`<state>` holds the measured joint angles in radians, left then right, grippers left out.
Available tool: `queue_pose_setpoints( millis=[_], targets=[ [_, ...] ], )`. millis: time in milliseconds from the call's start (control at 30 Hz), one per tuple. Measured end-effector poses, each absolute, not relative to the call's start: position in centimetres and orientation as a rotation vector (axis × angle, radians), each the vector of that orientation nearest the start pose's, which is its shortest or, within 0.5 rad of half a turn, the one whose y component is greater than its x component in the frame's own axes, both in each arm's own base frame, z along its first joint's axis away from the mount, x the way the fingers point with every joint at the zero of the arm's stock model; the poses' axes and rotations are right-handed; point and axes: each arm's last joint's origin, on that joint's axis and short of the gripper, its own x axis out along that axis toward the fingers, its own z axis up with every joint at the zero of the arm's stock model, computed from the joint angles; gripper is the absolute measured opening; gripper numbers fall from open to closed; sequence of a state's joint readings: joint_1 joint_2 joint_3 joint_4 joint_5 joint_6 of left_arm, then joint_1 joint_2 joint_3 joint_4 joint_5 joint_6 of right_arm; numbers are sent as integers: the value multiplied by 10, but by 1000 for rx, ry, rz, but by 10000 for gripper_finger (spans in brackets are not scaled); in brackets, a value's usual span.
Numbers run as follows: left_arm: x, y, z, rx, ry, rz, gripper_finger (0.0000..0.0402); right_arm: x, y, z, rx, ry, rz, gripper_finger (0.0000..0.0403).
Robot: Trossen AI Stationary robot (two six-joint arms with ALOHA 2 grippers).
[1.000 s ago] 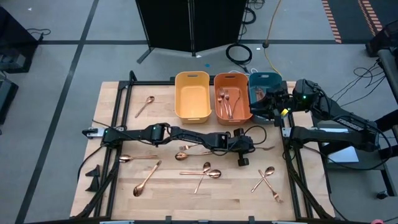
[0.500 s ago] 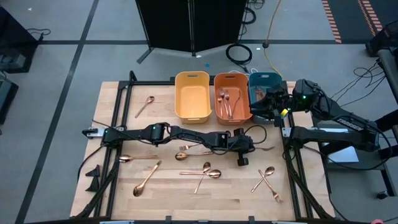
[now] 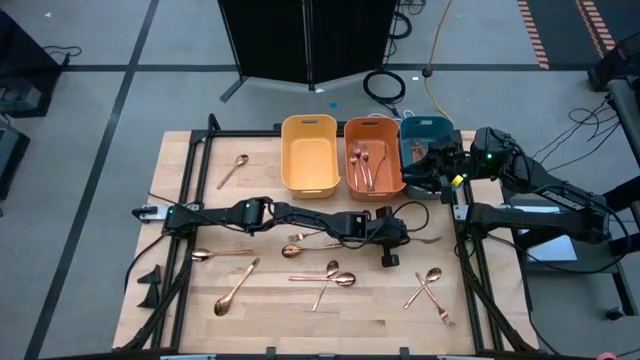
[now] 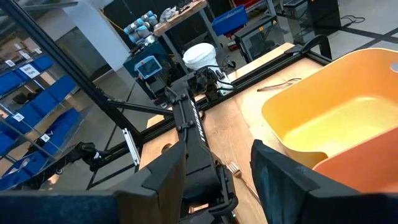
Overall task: Sort silverware
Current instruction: Put the copper fork into the orange bin
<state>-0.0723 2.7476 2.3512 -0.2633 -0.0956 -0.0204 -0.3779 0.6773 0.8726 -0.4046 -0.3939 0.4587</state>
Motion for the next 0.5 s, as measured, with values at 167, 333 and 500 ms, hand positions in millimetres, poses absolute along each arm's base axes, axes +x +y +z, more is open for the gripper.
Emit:
queue_pose_setpoints(
  millis=[167, 333, 500],
  targets=[
    [586, -40, 104, 34, 683, 18, 17, 130, -40, 356, 536, 194, -32, 169],
    [586, -42, 98, 36, 695, 15, 46, 130, -40, 356, 536, 193, -35, 169],
    [586, -43, 98, 42, 699, 24, 55, 130, -40, 356, 547, 193, -35, 169]
  ],
)
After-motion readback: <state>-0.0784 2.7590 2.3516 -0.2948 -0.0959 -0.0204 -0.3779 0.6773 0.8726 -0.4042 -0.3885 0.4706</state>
